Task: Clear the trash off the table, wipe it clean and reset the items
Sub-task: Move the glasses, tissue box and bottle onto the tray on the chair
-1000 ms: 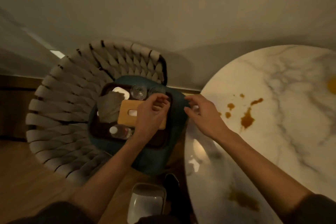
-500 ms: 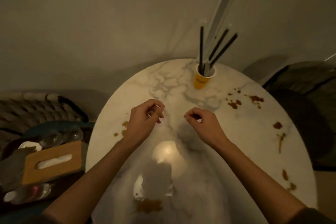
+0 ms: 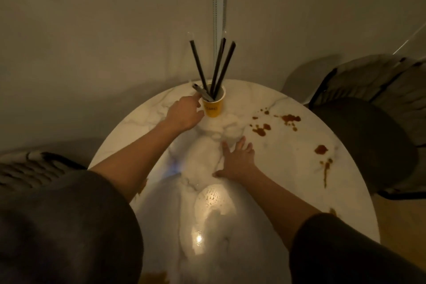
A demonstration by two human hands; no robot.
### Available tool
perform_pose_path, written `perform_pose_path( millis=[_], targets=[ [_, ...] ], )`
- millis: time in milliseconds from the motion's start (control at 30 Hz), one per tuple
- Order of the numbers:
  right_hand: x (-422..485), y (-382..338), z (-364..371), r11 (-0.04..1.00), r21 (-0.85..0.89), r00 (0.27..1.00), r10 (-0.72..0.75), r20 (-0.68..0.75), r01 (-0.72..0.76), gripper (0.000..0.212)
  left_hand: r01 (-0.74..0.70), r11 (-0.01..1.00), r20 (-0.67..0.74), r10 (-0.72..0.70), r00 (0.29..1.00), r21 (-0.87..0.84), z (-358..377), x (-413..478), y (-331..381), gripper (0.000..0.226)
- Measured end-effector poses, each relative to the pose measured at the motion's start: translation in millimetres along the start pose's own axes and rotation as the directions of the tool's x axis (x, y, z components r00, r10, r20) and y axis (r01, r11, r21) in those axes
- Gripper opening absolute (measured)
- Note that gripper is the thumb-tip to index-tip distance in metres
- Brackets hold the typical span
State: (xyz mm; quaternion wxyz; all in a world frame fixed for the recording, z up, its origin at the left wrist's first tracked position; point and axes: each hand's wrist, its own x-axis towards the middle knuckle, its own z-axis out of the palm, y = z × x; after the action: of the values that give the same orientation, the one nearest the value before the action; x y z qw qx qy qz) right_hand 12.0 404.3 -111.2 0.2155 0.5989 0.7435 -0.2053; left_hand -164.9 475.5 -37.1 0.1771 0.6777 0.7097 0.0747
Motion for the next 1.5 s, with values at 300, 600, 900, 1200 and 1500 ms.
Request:
perform_pose_path(
  millis=[300, 600, 900, 1200, 1500],
  targets=[
    [1.1, 11.9, 10.8, 1.0, 0.009, 0.999, -0.015, -0.034, 0.015, 0.113, -0.085, 0.994, -0.02, 0.086, 0.996, 0.073, 3.0, 1.5, -2.1, 0.028],
    [-4.8, 23.5, -12.9, 1.0, 0.01, 0.999, 0.025, 0.041, -0.025, 0.111, -0.065, 0.986, -0.172, 0.038, 0.984, -0.155, -23.2, -53.7, -32.1, 0.042],
    [-47.9, -166.4, -24.2, 0.933, -0.034, 0.929, -0.359, -0.086, 0.357, 0.08, 0.154, 0.965, -0.242, -0.205, 0.948, -0.214, -78.3, -248.1, -199.5, 0.025],
    [-95.9, -357.6, 42.6, 0.729, -0.224, 0.756, -0.651, 0.063, 0.647, 0.067, 0.503, 0.781, -0.093, -0.57, 0.817, -0.369, -16.4, -401.8, -342.0, 0.025],
    [-79.2, -410.0, 87.2, 0.79, -0.397, 0.87, -0.49, 0.05, 0.467, 0.076, 0.598, 0.681, 0.152, -0.598, 0.787, -0.422, 79.5, -427.5, -401.4, 0.022]
  ],
)
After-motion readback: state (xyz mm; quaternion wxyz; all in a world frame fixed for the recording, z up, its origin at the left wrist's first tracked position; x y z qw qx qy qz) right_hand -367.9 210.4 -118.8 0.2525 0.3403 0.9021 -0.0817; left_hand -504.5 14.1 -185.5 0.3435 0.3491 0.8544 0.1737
